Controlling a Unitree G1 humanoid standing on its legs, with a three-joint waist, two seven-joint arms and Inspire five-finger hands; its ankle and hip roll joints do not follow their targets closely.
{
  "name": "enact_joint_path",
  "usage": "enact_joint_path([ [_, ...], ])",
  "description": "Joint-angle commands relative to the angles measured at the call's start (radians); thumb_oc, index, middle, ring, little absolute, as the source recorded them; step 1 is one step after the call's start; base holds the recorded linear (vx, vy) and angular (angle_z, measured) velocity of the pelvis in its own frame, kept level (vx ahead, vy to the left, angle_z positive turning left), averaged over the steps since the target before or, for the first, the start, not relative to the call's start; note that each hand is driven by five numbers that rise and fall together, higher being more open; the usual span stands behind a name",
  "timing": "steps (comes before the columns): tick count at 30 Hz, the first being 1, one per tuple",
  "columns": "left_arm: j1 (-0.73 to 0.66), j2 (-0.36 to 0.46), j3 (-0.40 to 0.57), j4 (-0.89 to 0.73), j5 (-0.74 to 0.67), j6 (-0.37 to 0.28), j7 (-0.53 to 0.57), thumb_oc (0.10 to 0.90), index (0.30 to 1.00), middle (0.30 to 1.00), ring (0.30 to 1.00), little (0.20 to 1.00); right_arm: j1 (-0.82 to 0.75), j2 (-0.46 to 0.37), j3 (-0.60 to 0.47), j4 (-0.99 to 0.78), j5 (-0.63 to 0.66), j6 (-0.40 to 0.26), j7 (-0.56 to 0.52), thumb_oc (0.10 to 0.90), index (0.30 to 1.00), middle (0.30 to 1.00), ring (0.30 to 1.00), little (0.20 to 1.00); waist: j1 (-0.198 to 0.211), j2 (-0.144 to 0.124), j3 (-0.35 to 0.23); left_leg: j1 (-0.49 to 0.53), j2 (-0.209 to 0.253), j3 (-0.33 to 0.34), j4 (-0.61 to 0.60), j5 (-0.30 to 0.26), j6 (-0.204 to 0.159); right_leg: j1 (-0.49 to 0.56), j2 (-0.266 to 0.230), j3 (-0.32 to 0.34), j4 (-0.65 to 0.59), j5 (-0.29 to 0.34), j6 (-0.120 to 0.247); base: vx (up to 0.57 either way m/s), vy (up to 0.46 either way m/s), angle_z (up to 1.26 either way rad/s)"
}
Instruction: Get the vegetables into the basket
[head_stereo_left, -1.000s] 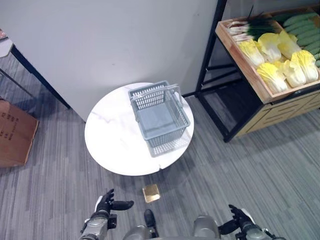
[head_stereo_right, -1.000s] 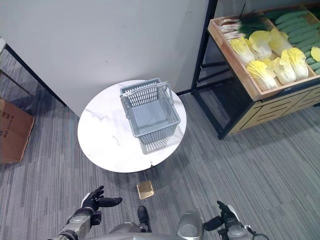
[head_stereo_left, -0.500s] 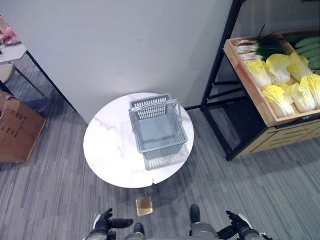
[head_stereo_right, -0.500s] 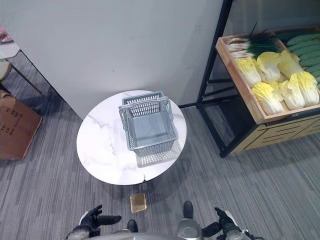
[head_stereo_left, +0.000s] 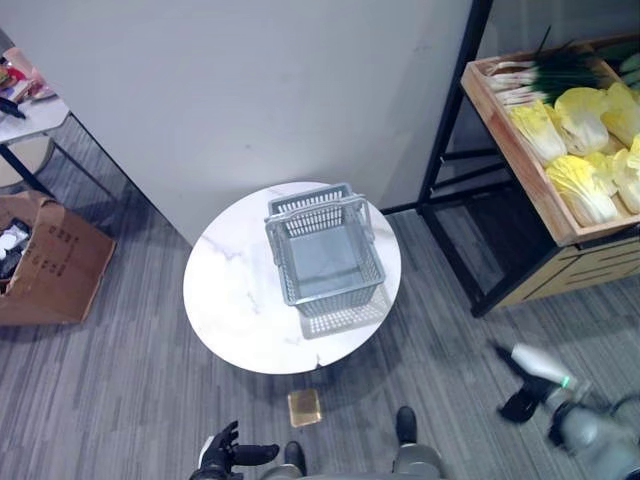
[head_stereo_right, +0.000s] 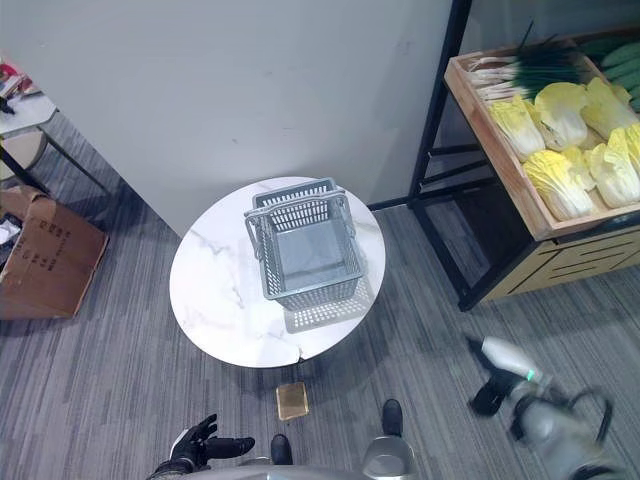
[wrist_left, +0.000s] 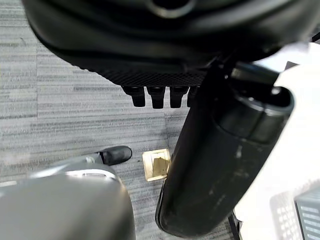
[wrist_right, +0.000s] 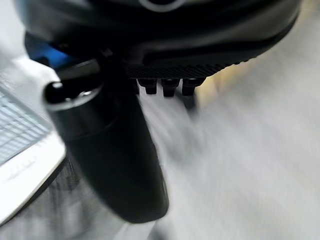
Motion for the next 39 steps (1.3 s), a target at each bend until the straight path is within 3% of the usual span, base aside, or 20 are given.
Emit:
enact_joint_path([
  [1, -0.059, 0.084, 0.04, 0.044, 0.015, -0.028, -0.008, 0.9, 1.0, 1.0, 1.0, 1.0, -0.125, -0.018, -0.077, -0.177, -0.039, -0.112, -0.009, 0.9, 1.0, 1.0, 1.0, 1.0, 0.006, -0.12, 0.004, 0.011, 0.001, 0.027, 0.005, -0.013, -0.061, 0.101, -0.041, -0.012, 0.013, -0.075, 0.067, 0.02, 0.045, 0.0],
  [4, -0.062, 0.089, 0.042, 0.046, 0.02, -0.022, -0.016, 0.9, 1.0, 1.0, 1.0, 1.0, -0.203, -0.067, -0.063, -0.307, 0.017, -0.135, 0.023, 0.9, 1.0, 1.0, 1.0, 1.0, 0.02, -0.124, -0.001, 0.007, -0.003, 0.023, 0.005, -0.015, -0.06, 0.101, -0.048, -0.02, 0.013, -0.072, 0.07, 0.01, 0.039, -0.01],
  [5, -0.065, 0.093, 0.024, 0.052, 0.023, -0.018, -0.018, 0.9, 1.0, 1.0, 1.0, 1.0, -0.309, -0.093, -0.003, -0.38, 0.026, -0.145, 0.038, 0.9, 1.0, 1.0, 1.0, 1.0, 0.043, -0.125, 0.001, 0.009, -0.002, 0.021, 0.005, -0.019, -0.062, 0.106, -0.05, -0.025, 0.012, -0.075, 0.073, 0.0, 0.02, 0.07],
  [7, -0.069, 0.095, 0.024, 0.049, 0.021, -0.018, -0.015, 0.9, 1.0, 1.0, 1.0, 1.0, -0.416, -0.1, 0.072, -0.377, 0.04, -0.142, 0.043, 0.9, 1.0, 1.0, 1.0, 1.0, 0.046, -0.128, 0.0, 0.0, -0.004, 0.018, 0.005, -0.016, -0.061, 0.101, -0.053, -0.027, 0.011, -0.07, 0.073, -0.01, 0.027, 0.09],
  [9, -0.076, 0.1, 0.002, 0.042, 0.009, -0.019, -0.008, 0.9, 1.0, 1.0, 1.0, 1.0, -0.613, -0.049, 0.195, -0.373, 0.069, -0.133, 0.042, 0.9, 1.0, 1.0, 1.0, 1.0, 0.078, -0.133, 0.006, -0.013, -0.007, 0.01, 0.005, -0.014, -0.061, 0.098, -0.059, -0.038, 0.01, -0.067, 0.074, -0.02, 0.031, 0.11],
  [11, -0.077, 0.097, 0.0, 0.039, 0.002, -0.018, -0.006, 0.9, 1.0, 1.0, 1.0, 1.0, -0.702, -0.013, 0.261, -0.35, 0.089, -0.126, 0.042, 0.9, 1.0, 1.0, 1.0, 1.0, 0.08, -0.133, 0.011, -0.019, -0.008, 0.005, 0.005, -0.012, -0.061, 0.096, -0.061, -0.041, 0.01, -0.066, 0.074, -0.03, 0.014, 0.19],
  [13, -0.084, 0.104, -0.03, 0.041, -0.013, -0.021, 0.002, 0.9, 1.0, 1.0, 1.0, 1.0, -0.919, 0.057, 0.396, -0.261, 0.106, -0.104, 0.038, 0.9, 1.0, 1.0, 1.0, 1.0, 0.112, -0.139, 0.022, -0.039, -0.01, -0.006, 0.005, -0.005, -0.062, 0.089, -0.065, -0.047, 0.009, -0.064, 0.073, -0.05, 0.02, 0.17],
  [19, -0.103, 0.115, -0.053, 0.05, -0.058, -0.033, 0.021, 0.9, 1.0, 1.0, 1.0, 1.0, -1.197, 0.171, 0.565, 0.017, 0.081, -0.053, -0.016, 0.9, 1.0, 1.0, 1.0, 1.0, 0.147, -0.143, 0.054, -0.089, -0.011, -0.03, 0.005, 0.014, -0.067, 0.06, -0.069, -0.063, 0.011, -0.054, 0.07, -0.06, -0.002, 0.19],
  [30, -0.148, 0.115, -0.118, 0.08, -0.101, -0.044, 0.032, 0.9, 1.0, 1.0, 1.0, 1.0, -1.371, 0.365, 0.587, 0.47, 0.088, 0.014, -0.119, 0.9, 1.0, 1.0, 1.0, 1.0, 0.193, -0.122, 0.099, -0.166, -0.011, -0.075, 0.005, 0.043, -0.071, 0.002, -0.066, -0.08, 0.02, -0.051, 0.061, -0.03, 0.001, 0.1],
  [39, -0.172, 0.114, -0.153, 0.077, -0.117, -0.051, 0.042, 0.9, 1.0, 1.0, 1.0, 1.0, -1.43, 0.442, 0.558, 0.628, 0.151, 0.027, -0.171, 0.9, 1.0, 1.0, 1.0, 1.0, 0.212, -0.106, 0.114, -0.196, -0.015, -0.084, 0.005, 0.05, -0.071, -0.023, -0.067, -0.079, 0.017, -0.049, 0.06, 0.0, 0.001, 0.01],
])
